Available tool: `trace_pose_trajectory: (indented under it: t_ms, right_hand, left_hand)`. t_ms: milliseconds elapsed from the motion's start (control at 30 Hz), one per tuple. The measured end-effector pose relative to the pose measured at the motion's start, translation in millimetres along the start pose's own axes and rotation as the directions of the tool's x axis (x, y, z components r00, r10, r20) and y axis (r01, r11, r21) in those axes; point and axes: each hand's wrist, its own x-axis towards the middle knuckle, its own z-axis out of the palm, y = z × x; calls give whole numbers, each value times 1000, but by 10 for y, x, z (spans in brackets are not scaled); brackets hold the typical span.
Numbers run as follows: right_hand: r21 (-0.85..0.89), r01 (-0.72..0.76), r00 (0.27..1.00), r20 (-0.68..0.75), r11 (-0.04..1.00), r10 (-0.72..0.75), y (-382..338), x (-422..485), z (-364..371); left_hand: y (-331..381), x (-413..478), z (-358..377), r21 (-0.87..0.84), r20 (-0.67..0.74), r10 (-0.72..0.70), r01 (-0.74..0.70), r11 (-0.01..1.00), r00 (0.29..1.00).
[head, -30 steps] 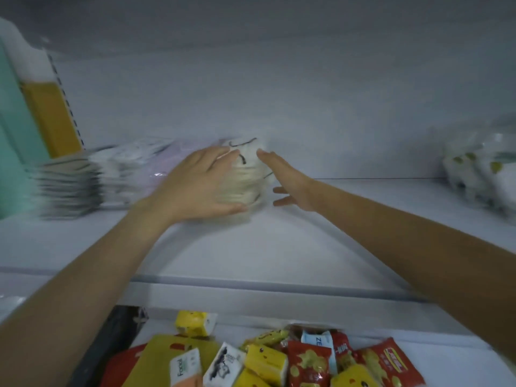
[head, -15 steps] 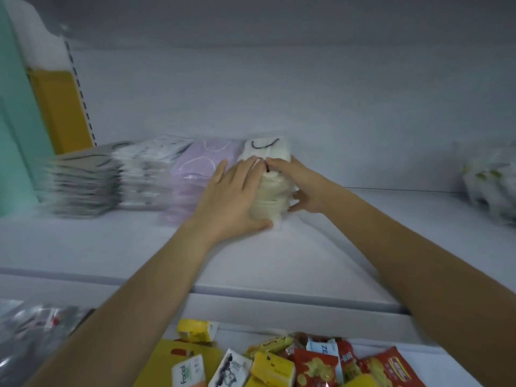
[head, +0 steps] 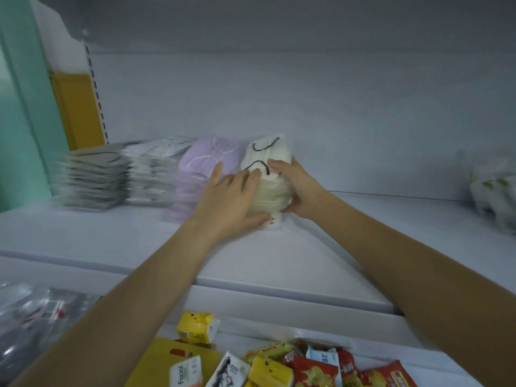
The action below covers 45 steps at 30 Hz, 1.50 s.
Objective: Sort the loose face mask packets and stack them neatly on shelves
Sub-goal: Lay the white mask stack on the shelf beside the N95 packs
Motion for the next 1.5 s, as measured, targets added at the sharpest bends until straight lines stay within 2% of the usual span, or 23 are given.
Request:
trace_pose_trajectory:
  t_ms: [167, 467, 667, 867, 1033, 1200, 1367, 1500]
  right_hand:
    - [0, 54, 999, -7, 999, -54, 73, -12, -19]
    - [94, -10, 997, -73, 996, 17, 18, 0, -17]
    - [111, -25, 993, -109, 993, 37, -69, 34, -74]
    - [99, -68, 995, -70, 993, 75, -170, -30, -233]
    - [58, -98, 994, -39, 994, 100, -175, -48, -412]
    - [48, -166, 984, 76, 985, 163, -188, -132, -249]
    - [0, -91, 995, -36, 996, 91, -106, -58, -187]
    - [59, -82, 996, -24, 995, 83, -102, -69, -229]
  left_hand:
    - [1, -8, 28, 2, -15, -27, 27, 1000, 1000]
    - [-30, -42, 7, -38, 13, -154, 155, 987, 988]
    - [-72, -74, -13, -66, 17, -140, 141, 988, 990]
    - [-63, -95, -71, -73, -57, -102, 98, 993, 993]
    - [-69, -92, -37, -57, 5, -106, 106, 993, 994]
    - [-106, -87, -1, -58, 90, -154, 159, 986, 984]
    - [-121, -101, -22, -45, 98, -160, 165, 985, 982]
    - [-58, -70, -75, -39, 46, -96, 98, 994, 994]
